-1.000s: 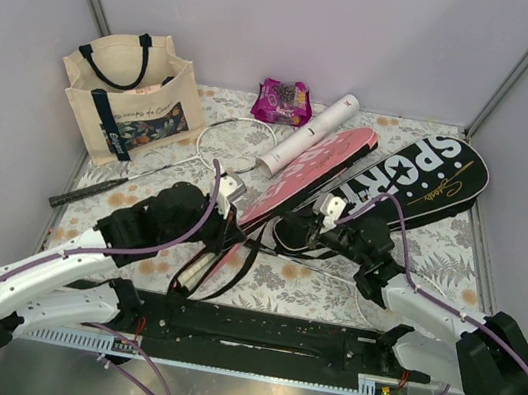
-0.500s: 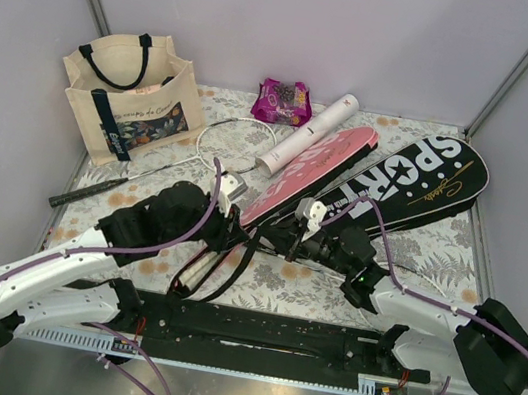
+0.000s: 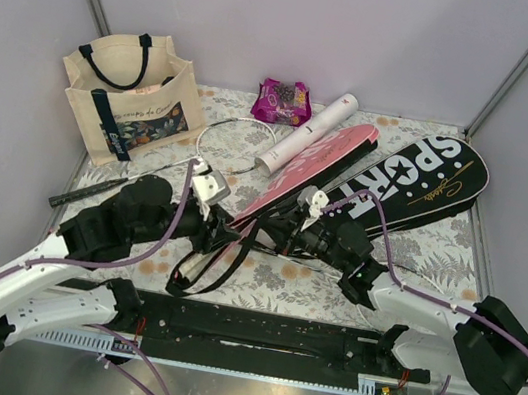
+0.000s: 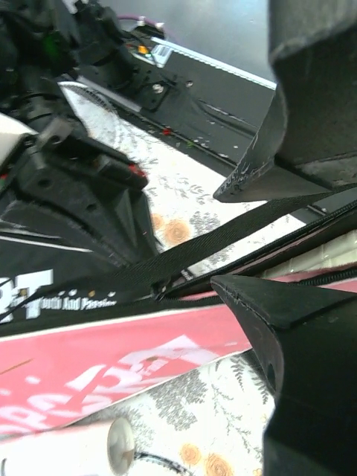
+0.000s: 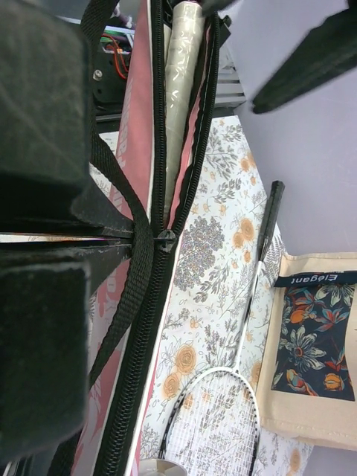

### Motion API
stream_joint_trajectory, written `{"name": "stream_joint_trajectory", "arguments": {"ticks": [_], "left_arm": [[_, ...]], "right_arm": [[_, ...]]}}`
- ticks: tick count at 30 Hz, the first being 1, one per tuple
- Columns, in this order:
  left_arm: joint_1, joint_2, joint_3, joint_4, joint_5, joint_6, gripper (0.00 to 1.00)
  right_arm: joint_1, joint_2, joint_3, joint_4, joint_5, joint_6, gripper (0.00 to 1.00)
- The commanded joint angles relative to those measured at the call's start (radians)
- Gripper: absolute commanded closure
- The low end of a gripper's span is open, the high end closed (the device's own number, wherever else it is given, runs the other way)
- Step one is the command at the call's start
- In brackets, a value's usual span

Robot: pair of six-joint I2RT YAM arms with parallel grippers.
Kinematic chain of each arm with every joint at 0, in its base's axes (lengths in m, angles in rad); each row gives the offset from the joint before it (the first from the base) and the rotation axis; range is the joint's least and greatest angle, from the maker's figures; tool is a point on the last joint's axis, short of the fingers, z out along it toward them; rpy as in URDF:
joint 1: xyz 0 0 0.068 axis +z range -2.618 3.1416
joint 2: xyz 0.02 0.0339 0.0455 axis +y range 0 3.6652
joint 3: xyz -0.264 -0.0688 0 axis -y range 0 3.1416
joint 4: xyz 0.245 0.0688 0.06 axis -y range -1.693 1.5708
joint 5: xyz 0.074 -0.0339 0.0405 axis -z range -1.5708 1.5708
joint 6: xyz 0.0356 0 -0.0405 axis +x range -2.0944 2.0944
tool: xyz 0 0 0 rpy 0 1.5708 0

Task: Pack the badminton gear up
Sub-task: Zip the racket bag at the center of the board.

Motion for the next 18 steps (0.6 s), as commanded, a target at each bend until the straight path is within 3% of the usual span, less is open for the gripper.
{"name": "stream_joint_trajectory", "arguments": {"ticks": [1, 5, 18], "left_arm": [[-0.070, 0.031, 0.009, -0.075, 0.046, 0.054, 0.53], [-0.216, 0.061, 0.029, -0.097, -0.098, 0.043, 0.53], [-0.378, 0.142, 0.003, -0.132, -0.385, -0.034, 0.52]], "right_arm": [[0.009, 0.007, 0.069, 0.090, 0.048, 0.032, 1.00], [0.009, 0.016, 0.069, 0.089, 0.068, 0.038, 1.00], [0.009, 0.005, 0.079, 0.059, 0.097, 0.045, 1.00]]}}
